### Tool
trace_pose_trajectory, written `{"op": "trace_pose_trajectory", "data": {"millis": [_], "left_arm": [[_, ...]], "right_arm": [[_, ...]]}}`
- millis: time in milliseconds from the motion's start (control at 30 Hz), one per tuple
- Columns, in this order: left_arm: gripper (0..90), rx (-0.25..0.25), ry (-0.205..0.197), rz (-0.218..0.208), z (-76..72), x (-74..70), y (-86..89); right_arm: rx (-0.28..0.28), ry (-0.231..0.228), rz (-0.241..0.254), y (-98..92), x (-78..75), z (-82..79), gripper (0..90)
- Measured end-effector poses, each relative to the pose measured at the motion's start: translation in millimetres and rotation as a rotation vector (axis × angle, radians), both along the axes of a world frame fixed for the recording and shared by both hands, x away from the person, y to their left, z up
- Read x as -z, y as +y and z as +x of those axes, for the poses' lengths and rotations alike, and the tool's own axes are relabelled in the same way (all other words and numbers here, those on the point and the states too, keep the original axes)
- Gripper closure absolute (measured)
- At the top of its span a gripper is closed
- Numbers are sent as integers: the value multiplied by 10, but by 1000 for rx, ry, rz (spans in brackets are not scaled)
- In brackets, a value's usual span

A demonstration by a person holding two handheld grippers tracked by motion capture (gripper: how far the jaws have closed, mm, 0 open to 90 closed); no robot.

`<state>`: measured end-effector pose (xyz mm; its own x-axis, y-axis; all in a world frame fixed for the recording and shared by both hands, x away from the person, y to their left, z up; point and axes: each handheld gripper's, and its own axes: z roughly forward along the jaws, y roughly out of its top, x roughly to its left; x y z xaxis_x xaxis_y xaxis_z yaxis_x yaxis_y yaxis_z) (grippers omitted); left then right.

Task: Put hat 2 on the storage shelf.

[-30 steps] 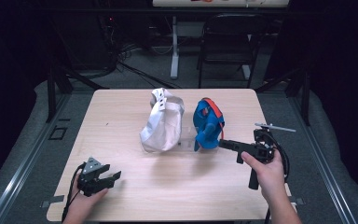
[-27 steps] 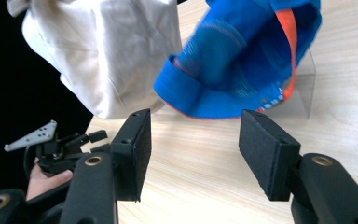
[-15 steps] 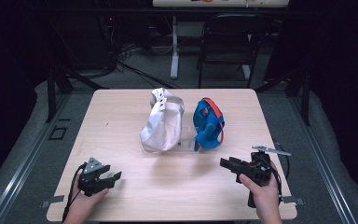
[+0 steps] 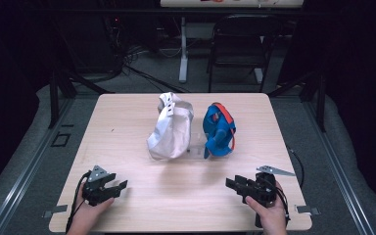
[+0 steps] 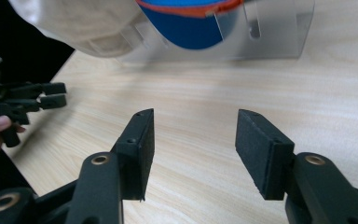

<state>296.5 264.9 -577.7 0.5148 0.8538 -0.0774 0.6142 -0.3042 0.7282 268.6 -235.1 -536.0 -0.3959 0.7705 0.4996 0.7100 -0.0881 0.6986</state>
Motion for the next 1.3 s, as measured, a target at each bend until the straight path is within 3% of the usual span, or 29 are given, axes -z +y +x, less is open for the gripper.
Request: {"op": "trace_pose_trajectory", "data": {"millis": [200,267,433,533,633,1300], "left_arm": [[415,0,-6,-3,4,12,-12],[415,7,-3,7,9,8,-13],[415,7,1,6,12,8,-14],[414,4,1,2,14,16,-15],[414,1,2,0,15,18,-17],[415,17,-7,2,14,20,-62]], "right_arm": [[-10,39,2,134,129,34,439],[-21,58,-39,238,184,40,426],[-37,71,-54,290,236,53,412],[-29,97,-22,287,273,63,412],[-38,118,-21,278,295,68,412],[1,126,46,204,333,94,412]]}}
